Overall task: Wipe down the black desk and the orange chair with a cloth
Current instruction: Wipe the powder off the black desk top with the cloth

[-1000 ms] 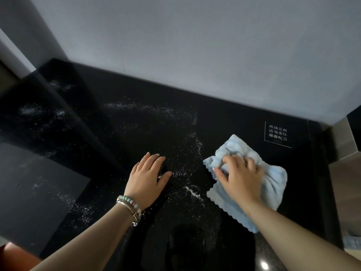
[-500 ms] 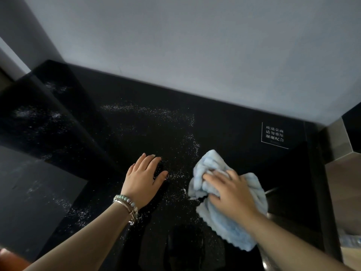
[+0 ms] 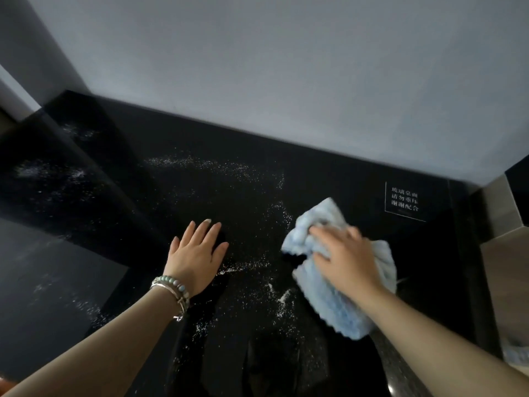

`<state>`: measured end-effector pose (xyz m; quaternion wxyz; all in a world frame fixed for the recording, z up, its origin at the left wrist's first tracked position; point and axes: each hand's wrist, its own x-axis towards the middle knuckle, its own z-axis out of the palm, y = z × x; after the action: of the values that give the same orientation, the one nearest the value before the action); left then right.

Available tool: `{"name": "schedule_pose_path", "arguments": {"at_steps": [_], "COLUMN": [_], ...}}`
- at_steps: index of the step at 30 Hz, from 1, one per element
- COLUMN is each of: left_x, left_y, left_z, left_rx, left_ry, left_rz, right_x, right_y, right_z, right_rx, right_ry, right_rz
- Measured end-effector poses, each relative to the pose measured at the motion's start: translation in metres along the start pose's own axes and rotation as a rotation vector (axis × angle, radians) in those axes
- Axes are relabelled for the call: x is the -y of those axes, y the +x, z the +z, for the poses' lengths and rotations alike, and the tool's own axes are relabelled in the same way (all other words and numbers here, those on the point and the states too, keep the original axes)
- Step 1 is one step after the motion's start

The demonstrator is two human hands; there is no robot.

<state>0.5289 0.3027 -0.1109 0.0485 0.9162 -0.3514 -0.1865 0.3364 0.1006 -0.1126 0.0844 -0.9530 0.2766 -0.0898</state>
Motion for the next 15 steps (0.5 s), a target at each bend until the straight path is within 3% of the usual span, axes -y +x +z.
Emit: {"name": "schedule_pose_path", "arguments": {"at_steps": [3, 5, 7, 12, 13, 15], "left_x": [-0.002, -0.006, -0.009, -0.01, -0.01, -0.006], "left_y": [0.002, 0.004, 0.006, 0.004, 0.006, 0.013], "left_z": [-0.002, -0.002, -0.002, 0.001, -0.002, -0.009], "left_rx": [0.069, 0.112, 0.117, 0.057, 0.032, -0.052], "left_ry": [0.0, -0.033, -0.027, 0.065, 0.035, 0.016], "left_rz": [-0.023, -0.037, -0.051, -0.05, -0.051, -0.042], "right_x": [-0.042, -0.041, -0.011, 0.052, 0.046, 0.019], "right_y": [0.028, 0.03, 0.022, -0.012, -0.007, 0.016], "right_z": [-0.014, -0.01, -0.002, 0.008, 0.004, -0.003], "right_rx": [0.002, 0.076, 0.078, 0.003, -0.022, -0.088], "right_ry": [-0.125, -0.221, -0.21, -0.034, -0.022, -0.021], "right_rz": [0.376, 0.439, 0.335, -0.217, -0.256, -0.153]}}
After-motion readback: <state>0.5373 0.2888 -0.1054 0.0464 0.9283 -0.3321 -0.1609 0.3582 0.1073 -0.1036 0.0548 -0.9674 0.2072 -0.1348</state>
